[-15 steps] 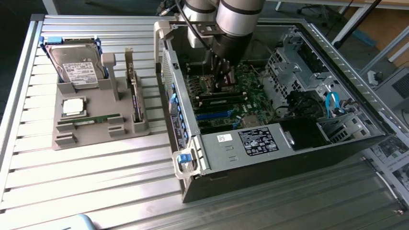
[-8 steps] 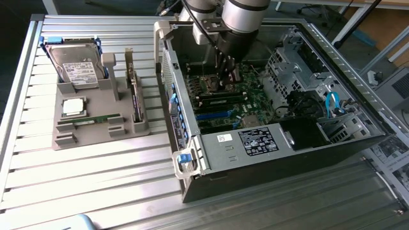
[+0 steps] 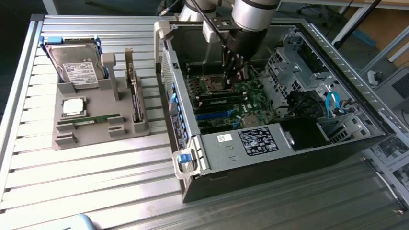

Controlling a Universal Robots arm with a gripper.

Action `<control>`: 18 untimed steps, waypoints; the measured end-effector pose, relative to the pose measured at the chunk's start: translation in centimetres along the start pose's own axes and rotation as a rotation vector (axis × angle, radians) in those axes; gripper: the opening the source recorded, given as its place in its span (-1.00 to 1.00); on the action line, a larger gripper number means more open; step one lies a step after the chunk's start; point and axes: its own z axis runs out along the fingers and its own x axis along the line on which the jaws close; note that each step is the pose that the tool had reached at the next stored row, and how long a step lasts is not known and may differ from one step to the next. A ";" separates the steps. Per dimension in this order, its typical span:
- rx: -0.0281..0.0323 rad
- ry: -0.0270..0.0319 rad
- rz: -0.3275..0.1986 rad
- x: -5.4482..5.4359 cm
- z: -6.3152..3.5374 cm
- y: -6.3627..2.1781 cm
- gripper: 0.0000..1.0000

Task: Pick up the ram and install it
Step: 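Press down the ram until it locks into place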

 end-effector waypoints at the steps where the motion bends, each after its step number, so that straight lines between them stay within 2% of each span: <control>1: -0.0005 0.0000 0.000 0.0 -0.10 -0.20 -0.79; 6: -0.0043 0.0000 0.000 0.0 -0.52 -1.20 -0.79; 13: -0.0140 0.0003 -0.001 0.0 -0.83 -3.23 -0.79; 18: -0.0165 0.0001 -0.001 0.0 -1.56 -4.01 -0.79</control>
